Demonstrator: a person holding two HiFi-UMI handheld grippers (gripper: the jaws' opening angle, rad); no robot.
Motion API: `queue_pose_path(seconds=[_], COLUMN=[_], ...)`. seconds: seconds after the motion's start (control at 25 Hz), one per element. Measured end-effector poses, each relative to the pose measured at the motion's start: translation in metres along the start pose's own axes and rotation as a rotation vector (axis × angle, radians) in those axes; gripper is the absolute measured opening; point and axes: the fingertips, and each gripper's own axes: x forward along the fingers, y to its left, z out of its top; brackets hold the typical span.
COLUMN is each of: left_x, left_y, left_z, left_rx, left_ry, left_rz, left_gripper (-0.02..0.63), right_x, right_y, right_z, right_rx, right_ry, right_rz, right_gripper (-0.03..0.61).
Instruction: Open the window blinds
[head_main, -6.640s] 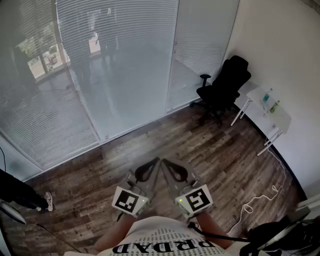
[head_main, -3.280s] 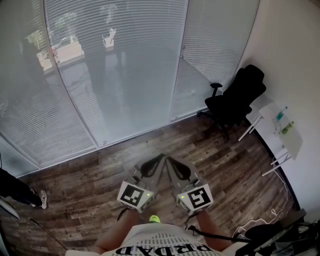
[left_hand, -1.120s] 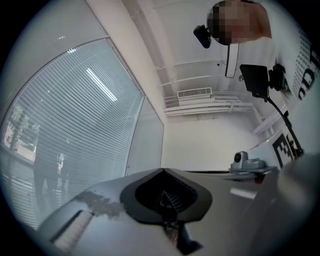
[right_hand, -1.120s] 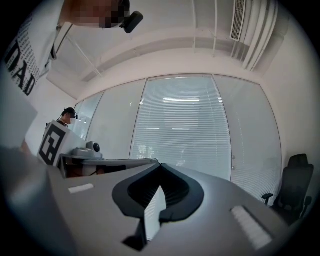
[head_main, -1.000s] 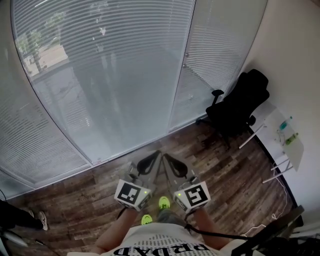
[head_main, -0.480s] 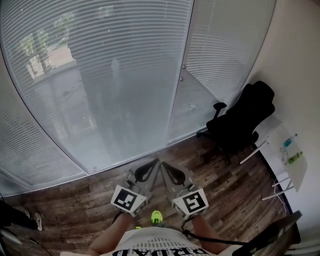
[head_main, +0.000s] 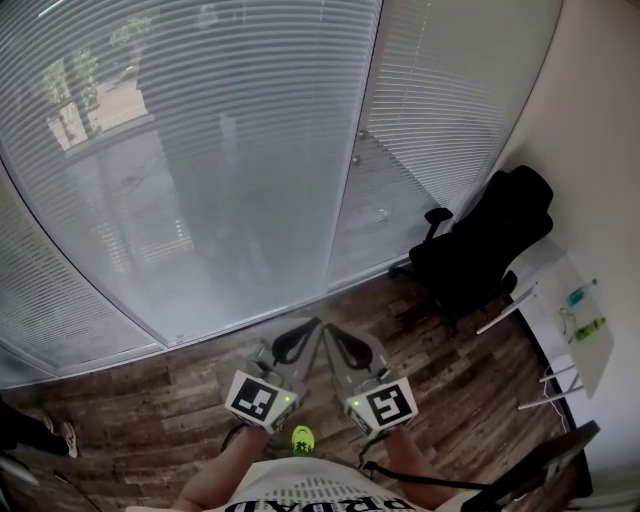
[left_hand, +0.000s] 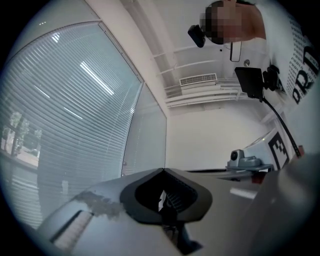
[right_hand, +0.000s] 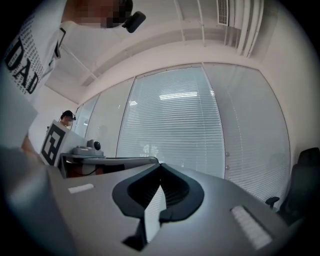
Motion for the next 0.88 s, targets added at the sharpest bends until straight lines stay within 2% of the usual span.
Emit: queue_pose_path(seconds=[0.2, 0.36, 0.52, 0.76, 0.88], left_x=[0.014, 0.041, 0.079, 0.116, 0.131], left_y=[0.027, 0.056, 0.088, 0.135, 0.156], left_z=[-0.006, -0.014, -0.009, -0.006, 0.001], left_rx=[-0.045, -0.022, -0.047, -0.030, -0.066], left_ry=[-0.011, 0.008, -0.012, 0.002, -0.044], left_rz=[0.023, 0.003, -0.012, -0.044, -0.044], left_gripper=[-0.009, -0.009, -0.009, -0.009, -0.009], right_x=[0.028, 0.058, 0.094, 0.144, 0.166], right_y=[-0.011, -0.038, -0.072, -0.103, -0.115], right_z=[-0.009, -0.015, -0.012, -0.002, -0.003], right_rx=[0.000, -0.018, -0.033, -0.026, -0.020], right_ry=[0.015, 0.028, 0.034, 0.026, 0.023], right_rz=[0.005, -0.013, -0.023, -0.062, -0.076], right_gripper=[0.008, 0.008, 0.008, 0.008, 0.008])
